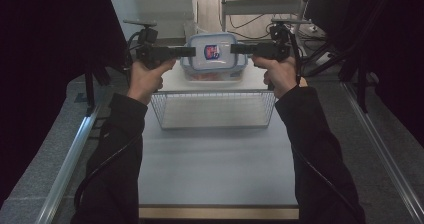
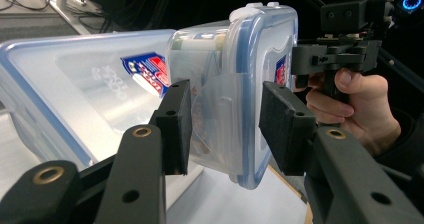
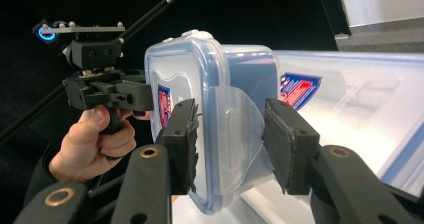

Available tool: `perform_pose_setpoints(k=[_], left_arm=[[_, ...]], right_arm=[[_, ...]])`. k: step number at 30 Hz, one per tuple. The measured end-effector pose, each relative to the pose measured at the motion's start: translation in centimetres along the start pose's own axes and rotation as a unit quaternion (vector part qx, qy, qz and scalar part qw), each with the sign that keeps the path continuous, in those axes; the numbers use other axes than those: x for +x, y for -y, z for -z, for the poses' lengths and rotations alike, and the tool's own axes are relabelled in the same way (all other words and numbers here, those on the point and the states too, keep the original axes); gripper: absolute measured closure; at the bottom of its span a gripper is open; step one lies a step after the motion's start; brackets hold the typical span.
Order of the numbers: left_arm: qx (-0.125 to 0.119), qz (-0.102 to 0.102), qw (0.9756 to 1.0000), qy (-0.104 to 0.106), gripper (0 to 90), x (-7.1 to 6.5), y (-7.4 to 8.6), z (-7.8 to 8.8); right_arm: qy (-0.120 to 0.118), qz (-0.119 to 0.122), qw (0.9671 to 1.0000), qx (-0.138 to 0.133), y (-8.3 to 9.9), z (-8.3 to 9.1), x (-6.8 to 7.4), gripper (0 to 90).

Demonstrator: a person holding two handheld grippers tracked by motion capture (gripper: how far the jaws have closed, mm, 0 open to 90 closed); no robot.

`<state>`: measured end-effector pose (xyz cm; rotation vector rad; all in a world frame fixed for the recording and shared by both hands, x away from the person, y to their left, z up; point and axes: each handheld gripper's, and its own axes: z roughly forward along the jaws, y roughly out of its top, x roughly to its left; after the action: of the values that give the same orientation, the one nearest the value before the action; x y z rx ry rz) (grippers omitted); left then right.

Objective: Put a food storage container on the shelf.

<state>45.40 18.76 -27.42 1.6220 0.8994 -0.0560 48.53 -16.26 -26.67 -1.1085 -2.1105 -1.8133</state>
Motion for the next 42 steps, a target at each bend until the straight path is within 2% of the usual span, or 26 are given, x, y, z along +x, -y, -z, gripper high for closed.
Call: perform_pose_setpoints(k=[6,16,24,26,27,31,36,38,39,40,42], left_arm=[[-0.003,0.009,1.0000,0.000,57.3,0.7,-0.6,-0.5],[-0.013,0.020,0.9997,0.002,57.0,2.1,-0.5,-1.4],[-0.023,0.015,0.9996,-0.009,56.1,2.1,-0.6,-1.5],[-0.024,0.012,0.9994,-0.021,55.1,2.0,-0.5,-1.5],[-0.020,0.006,0.9993,-0.031,54.4,2.0,-0.5,-1.7],[-0.011,0.005,0.9990,-0.044,49.1,1.8,-0.3,-2.3],[-0.022,0.017,0.9988,-0.040,44.0,2.0,-0.2,-2.6],[-0.031,0.021,0.9987,-0.034,37.5,2.0,-0.2,-2.6],[-0.031,0.018,0.9988,-0.034,37.5,1.9,-0.2,-2.6],[-0.033,0.013,0.9985,-0.041,35.8,1.7,-0.2,-2.5],[-0.037,-0.004,0.9979,-0.053,31.2,1.3,-0.2,-2.2]], right_arm=[[0.001,-0.009,0.9999,-0.005,-0.7,-0.3,-0.7,58.1],[0.007,-0.019,0.9998,-0.009,-1.1,-0.9,-2.0,58.1],[0.000,-0.037,0.9993,-0.010,-1.0,-1.2,-2.7,57.9],[0.001,-0.034,0.9993,-0.013,-1.0,-1.2,-2.7,57.8],[0.005,-0.030,0.9995,-0.012,-1.1,-1.2,-2.6,57.5],[0.032,-0.018,0.9993,-0.011,-1.1,-1.6,-2.3,55.3],[0.061,-0.008,0.9978,-0.027,-1.1,-1.9,-2.3,53.7],[0.087,0.011,0.9958,-0.027,-1.1,-2.0,-2.1,52.0],[0.095,0.018,0.9948,-0.033,-1.2,-2.0,-1.9,51.7],[0.104,0.026,0.9936,-0.036,-1.2,-2.0,-1.7,50.6],[0.131,0.061,0.9889,-0.037,-1.2,-1.8,-1.1,49.8]])
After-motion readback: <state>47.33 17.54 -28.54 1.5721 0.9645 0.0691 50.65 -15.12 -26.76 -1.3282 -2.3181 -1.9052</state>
